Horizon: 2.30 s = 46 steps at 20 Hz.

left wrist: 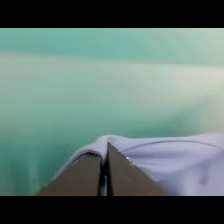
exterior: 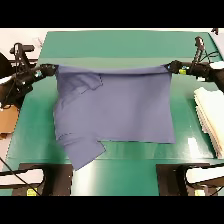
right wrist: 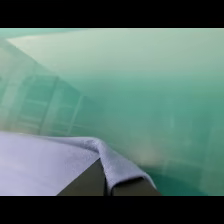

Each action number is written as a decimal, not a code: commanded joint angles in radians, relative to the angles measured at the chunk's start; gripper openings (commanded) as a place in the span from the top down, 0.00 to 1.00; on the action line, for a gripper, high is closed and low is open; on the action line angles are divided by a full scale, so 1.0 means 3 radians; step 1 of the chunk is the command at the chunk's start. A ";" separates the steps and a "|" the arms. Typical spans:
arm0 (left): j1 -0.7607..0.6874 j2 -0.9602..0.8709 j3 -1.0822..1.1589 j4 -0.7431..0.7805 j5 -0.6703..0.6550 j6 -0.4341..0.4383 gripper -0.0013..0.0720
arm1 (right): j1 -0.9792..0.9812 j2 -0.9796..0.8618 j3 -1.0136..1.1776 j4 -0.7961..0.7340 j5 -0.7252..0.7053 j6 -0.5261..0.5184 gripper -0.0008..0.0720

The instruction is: Fold the shirts.

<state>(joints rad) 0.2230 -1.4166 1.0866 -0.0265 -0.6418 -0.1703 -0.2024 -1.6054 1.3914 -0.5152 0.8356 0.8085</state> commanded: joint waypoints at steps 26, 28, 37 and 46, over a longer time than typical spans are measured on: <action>0.0468 0.0573 -0.1493 0.1560 -0.0153 -0.1087 0.95 | -0.0078 -0.0150 -0.1006 -0.0468 0.0454 0.0181 0.96; 0.0467 0.0573 -0.1493 0.1556 -0.0150 -0.1087 0.95 | -0.0078 -0.0145 -0.1003 -0.0465 0.0443 0.0178 0.96; 0.0468 0.0576 -0.1495 0.1559 -0.0231 -0.1086 0.91 | -0.0079 -0.0137 -0.1003 -0.0464 0.0594 0.0175 0.96; 0.1158 0.1113 -0.1205 0.1897 -0.1255 -0.1769 0.01 | -0.0763 0.0857 -0.1017 -0.0465 0.1104 0.0212 0.27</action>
<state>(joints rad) 0.4969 -1.1450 0.7097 0.4946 -0.8562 -0.6029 -0.3435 -1.4410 1.0893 -0.6579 1.0569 0.8482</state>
